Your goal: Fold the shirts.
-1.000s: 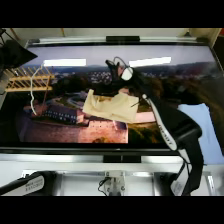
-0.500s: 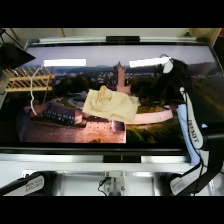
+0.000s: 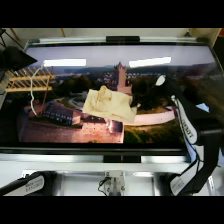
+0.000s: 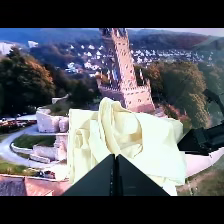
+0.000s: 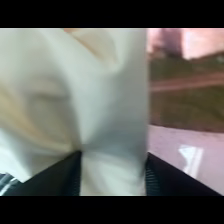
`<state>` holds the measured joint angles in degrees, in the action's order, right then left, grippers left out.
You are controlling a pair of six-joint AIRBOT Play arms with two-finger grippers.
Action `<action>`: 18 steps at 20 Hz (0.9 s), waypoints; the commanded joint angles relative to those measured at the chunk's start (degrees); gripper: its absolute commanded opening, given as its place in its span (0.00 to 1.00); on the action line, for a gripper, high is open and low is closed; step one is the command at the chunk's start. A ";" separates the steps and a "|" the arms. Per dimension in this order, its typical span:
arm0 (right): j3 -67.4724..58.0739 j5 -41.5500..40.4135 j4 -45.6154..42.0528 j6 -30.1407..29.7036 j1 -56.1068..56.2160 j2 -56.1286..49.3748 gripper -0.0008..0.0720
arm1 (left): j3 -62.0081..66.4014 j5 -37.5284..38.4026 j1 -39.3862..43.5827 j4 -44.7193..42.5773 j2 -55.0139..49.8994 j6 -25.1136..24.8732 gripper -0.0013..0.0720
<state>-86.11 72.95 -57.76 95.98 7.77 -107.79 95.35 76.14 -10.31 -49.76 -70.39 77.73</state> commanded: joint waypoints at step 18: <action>-21.57 24.55 -15.80 -5.53 -24.06 27.56 0.08 | -3.02 -0.24 -0.02 0.02 -0.33 -0.11 0.06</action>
<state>-105.84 91.48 -67.18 90.28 -8.40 -84.44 93.65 76.12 -10.31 -49.74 -70.67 77.69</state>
